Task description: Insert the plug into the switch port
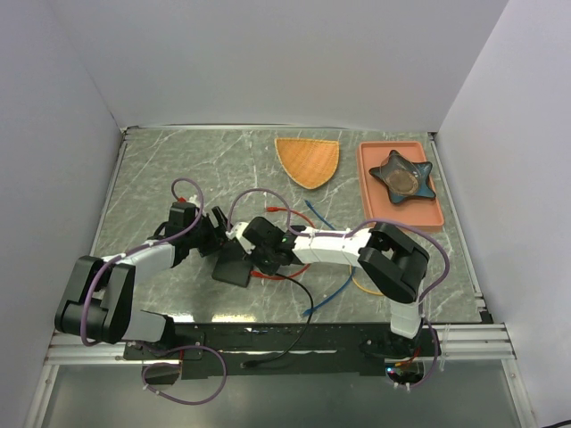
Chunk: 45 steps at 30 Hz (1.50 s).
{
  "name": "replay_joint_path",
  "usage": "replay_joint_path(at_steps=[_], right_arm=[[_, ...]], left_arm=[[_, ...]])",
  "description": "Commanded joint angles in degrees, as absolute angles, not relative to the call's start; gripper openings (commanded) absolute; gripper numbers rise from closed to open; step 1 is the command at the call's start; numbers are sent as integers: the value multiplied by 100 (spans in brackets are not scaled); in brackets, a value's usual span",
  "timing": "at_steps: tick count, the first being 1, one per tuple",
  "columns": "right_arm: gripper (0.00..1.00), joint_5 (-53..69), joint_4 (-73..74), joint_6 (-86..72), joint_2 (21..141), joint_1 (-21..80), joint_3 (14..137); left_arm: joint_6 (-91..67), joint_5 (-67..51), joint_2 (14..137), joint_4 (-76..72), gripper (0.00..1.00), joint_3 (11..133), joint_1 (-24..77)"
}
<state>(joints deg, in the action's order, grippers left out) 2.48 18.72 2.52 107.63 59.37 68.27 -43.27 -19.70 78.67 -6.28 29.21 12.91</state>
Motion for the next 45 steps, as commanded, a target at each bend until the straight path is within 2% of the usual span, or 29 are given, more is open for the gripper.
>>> replay_joint_path(at_steps=[1,8,15,32,45], right_arm=[[0,123,1522,404,10653,6012,6953],[0,18,1064,659,10362,6152,6671],[0,-123,941,546,10591,6170,6750],[0,-510,141,-369,10556,6152,6478],[0,-492,-439,-97,10556,6152,6442]], left_arm=[[-4219,-2136,7945,-852,88,2918,1310],[-4184,-2329,8077,-993,88,2935,1310],[-4149,-2470,8156,-1055,87,2962,1318],[-4227,-2707,8332,-1046,78,2927,1310],[-4210,-2918,8394,-1046,74,2892,1318]])
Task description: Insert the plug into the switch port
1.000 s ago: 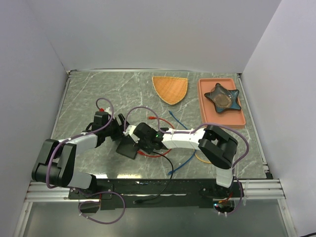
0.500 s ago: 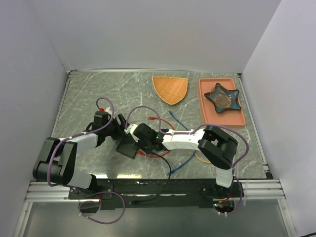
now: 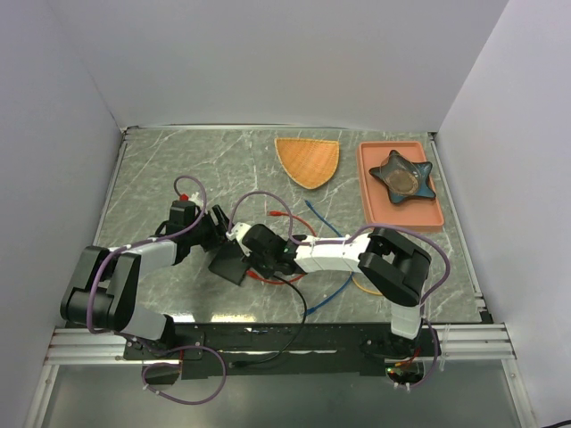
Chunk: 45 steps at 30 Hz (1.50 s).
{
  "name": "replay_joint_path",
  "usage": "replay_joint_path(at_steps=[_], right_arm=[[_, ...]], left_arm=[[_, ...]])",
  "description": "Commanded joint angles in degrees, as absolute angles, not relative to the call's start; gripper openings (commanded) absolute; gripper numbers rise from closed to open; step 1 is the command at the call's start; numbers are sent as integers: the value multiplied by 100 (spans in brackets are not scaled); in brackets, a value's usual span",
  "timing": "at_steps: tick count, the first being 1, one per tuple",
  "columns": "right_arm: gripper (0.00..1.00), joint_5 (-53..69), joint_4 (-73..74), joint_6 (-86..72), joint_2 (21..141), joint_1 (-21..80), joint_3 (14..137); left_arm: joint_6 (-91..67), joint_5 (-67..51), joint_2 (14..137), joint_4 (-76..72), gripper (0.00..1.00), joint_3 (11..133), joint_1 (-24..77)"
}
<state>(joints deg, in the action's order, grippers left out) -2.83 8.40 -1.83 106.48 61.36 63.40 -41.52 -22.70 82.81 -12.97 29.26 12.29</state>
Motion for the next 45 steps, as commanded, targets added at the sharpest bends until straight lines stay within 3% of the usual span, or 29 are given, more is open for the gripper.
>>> replay_joint_path(at_steps=[1,45], right_arm=[[0,-501,-448,-97,10556,6135,6451],[0,-844,-1327,-809,11171,5722,7154]], left_arm=[[-4219,-2944,8411,-1046,74,2892,1318],[-4271,-3480,8912,-1090,70,2856,1441]])
